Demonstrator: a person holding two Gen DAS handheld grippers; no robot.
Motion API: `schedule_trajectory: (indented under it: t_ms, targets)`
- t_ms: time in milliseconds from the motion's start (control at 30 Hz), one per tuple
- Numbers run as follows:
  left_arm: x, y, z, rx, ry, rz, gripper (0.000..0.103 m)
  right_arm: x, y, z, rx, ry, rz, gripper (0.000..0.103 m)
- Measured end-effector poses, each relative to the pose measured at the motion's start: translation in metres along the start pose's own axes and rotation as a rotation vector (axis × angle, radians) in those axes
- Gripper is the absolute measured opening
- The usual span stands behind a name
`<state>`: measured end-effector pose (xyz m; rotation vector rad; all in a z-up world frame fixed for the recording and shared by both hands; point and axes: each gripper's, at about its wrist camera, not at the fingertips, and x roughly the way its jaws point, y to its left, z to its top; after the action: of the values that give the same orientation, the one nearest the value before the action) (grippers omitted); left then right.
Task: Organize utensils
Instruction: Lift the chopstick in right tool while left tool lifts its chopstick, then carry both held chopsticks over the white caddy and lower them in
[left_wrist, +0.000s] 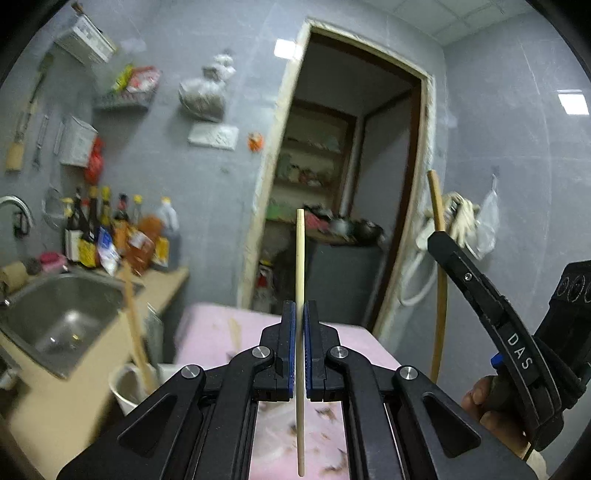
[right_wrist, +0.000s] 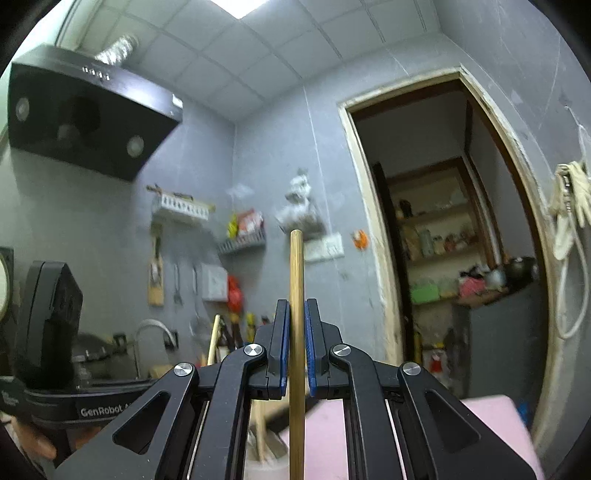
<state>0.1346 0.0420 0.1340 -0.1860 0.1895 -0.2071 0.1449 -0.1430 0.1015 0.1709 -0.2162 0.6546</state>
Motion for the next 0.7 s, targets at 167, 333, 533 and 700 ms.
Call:
schedule_trajectory:
  t_ms: [167, 333, 533, 700]
  targets:
    - [-0.009, 0.034, 0.026, -0.041, -0.08, 0.08, 0.002, 0.031, 0.01, 0.009, 0.053, -0.091, 0.038, 0.006]
    - [-0.015, 0.07, 0.04, -0.079, -0.145, 0.17, 0.002, 0.056, 0.012, 0.004, 0.114, -0.15, 0.015, 0.006]
    - [-0.003, 0.101, 0.031, -0.135, -0.185, 0.246, 0.002, 0.075, 0.013, -0.01, 0.145, -0.176, -0.045, 0.006]
    - [0.002, 0.114, 0.016, -0.161, -0.208, 0.297, 0.002, 0.086, 0.016, -0.021, 0.135, -0.17, -0.09, 0.006]
